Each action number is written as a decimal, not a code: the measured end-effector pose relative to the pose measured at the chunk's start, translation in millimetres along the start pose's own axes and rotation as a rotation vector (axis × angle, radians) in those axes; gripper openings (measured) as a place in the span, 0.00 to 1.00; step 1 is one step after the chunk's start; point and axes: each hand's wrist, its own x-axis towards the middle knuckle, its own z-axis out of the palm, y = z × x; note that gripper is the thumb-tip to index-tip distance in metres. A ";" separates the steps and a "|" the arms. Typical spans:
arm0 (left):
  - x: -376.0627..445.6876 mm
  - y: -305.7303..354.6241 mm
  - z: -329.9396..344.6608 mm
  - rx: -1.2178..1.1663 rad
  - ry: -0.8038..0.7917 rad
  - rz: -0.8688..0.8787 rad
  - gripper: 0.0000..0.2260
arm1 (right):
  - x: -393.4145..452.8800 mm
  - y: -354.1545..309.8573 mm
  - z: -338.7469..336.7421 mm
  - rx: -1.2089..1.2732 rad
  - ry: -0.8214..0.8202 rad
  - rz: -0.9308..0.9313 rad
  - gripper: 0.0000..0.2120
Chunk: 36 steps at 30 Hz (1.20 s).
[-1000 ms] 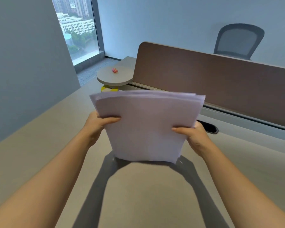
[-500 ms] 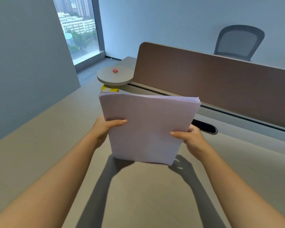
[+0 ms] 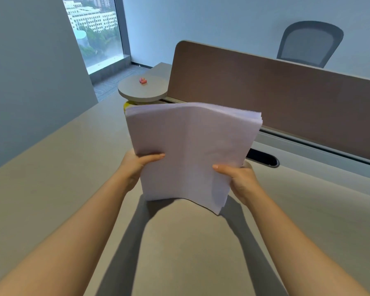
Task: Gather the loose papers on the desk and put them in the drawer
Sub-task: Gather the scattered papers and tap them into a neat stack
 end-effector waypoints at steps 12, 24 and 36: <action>-0.5 -21.8 9.6 0.220 0.217 -0.201 0.16 | 13.7 11.4 1.3 -0.228 0.018 0.083 0.25; -6.3 50.1 -5.5 1.419 0.073 0.293 0.10 | 13.3 -46.1 14.2 -0.767 -0.126 -0.327 0.16; -15.5 7.1 -57.0 0.027 0.419 -0.030 0.33 | 4.4 -33.8 -2.2 -0.290 0.091 -0.057 0.15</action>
